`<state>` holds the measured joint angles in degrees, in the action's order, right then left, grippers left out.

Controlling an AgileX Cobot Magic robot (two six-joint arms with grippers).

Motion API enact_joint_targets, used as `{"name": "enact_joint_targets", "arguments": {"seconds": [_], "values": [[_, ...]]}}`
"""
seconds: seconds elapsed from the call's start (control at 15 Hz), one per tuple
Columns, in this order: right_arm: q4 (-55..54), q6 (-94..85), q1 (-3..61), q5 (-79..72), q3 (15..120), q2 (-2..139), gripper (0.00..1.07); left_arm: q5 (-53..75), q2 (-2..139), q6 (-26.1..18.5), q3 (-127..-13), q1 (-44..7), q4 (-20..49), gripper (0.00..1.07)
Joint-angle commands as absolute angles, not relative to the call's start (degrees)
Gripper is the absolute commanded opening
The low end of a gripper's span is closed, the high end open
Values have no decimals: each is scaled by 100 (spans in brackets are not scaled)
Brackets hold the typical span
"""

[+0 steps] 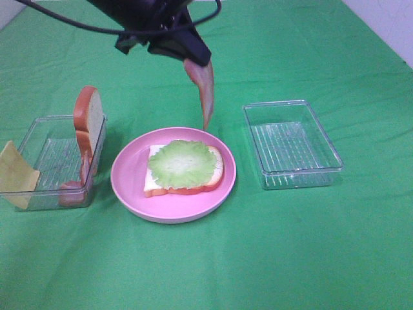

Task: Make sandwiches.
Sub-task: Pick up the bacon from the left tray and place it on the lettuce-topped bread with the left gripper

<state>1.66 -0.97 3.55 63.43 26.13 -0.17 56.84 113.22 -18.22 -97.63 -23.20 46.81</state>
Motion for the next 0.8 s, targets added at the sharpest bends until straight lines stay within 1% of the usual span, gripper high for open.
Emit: {"name": "enact_joint_targets", "arguments": {"seconds": [0.07,0.2,0.33,0.53,0.8], "values": [[172,-97,321,6303,2601,-218,92,6154,11877,-2103,-9775,-2424,4945,0],[172,-97,321,6303,2601,-218,92,6188,12078,-2114,-9775,-2372,4864,0],[166,-97,321,6303,2601,-218,92,6194,12187,-2108,-9775,-2372,4635,0],[155,-97,321,6303,2601,-218,92,6136,12370,-1765,-9769,-2372,3913,0],[155,-97,321,6303,2601,-218,92,5924,12405,-1421,-9769,-2372,3168,0]]}}
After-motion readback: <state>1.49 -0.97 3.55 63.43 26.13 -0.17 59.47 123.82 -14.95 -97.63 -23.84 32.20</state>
